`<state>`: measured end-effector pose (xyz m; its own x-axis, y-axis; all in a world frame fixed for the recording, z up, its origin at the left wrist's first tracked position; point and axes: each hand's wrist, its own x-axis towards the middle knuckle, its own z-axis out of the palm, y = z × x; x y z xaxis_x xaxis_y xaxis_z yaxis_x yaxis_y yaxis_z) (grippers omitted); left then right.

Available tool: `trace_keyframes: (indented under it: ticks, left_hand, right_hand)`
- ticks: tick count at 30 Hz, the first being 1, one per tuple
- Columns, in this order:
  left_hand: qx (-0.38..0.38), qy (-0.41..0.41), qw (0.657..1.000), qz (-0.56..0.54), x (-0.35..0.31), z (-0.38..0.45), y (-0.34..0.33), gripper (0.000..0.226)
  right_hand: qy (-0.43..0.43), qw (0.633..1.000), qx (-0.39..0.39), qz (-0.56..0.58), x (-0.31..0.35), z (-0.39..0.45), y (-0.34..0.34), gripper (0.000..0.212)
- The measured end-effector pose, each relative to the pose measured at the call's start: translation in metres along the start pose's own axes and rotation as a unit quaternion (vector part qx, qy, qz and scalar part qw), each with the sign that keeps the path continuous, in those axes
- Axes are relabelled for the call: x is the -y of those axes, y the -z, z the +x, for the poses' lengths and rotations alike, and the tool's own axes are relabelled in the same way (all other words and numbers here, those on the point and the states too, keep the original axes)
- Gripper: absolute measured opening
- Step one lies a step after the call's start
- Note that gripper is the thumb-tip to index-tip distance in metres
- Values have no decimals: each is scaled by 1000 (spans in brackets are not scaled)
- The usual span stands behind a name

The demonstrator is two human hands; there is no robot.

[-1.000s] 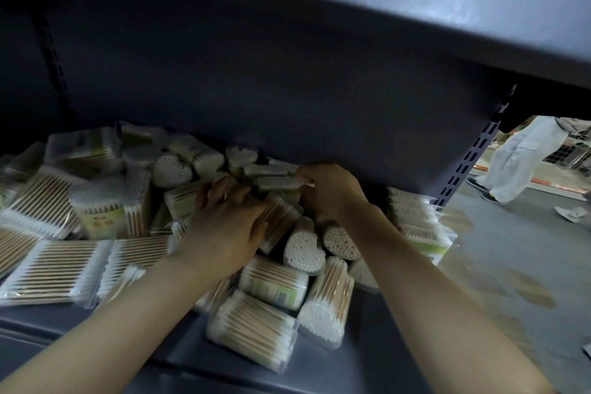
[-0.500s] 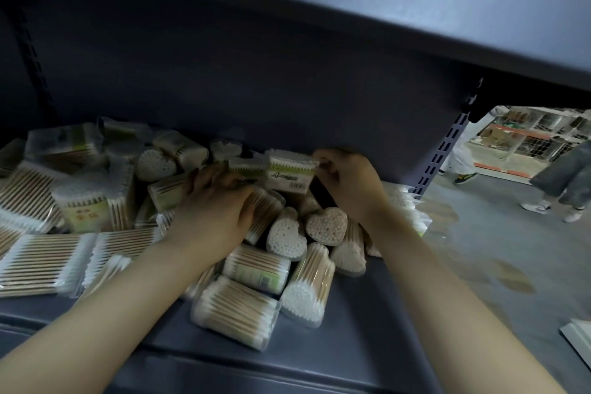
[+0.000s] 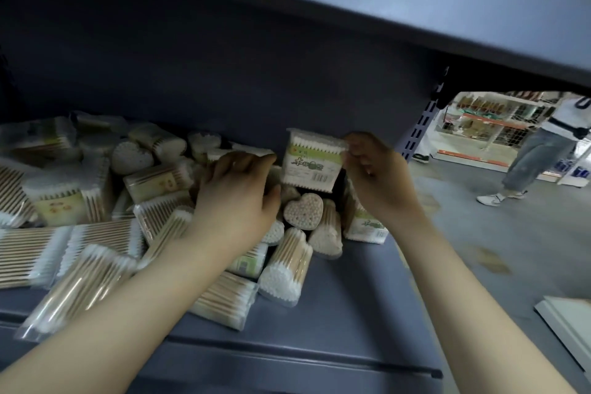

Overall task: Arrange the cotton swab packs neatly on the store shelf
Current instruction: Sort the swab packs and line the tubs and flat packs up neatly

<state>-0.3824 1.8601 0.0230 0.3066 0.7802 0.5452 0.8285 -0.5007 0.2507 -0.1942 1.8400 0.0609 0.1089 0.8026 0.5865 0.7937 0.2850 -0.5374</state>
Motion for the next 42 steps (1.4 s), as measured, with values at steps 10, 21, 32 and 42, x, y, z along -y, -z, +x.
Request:
trace_keyframes:
  ticks: [10,21,32,42]
  left_hand:
    - [53,-64,996,-33,-36,-7,-17,63]
    - [76,-68,994,-27,-55,-12,-26,76]
    - [52,-90,994,-8,-59,-12,-40,66]
    - [13,-110,994,-3,-68,-12,-57,56]
  right_hand:
    - [-46,999,16,3,-18,-28,26,20]
    - [-77,997,26,17,-33,-38,34,20]
    - [-110,989,38,91,-51,-47,51,24]
    - [-145,988,43,31,-87,-73,54,21]
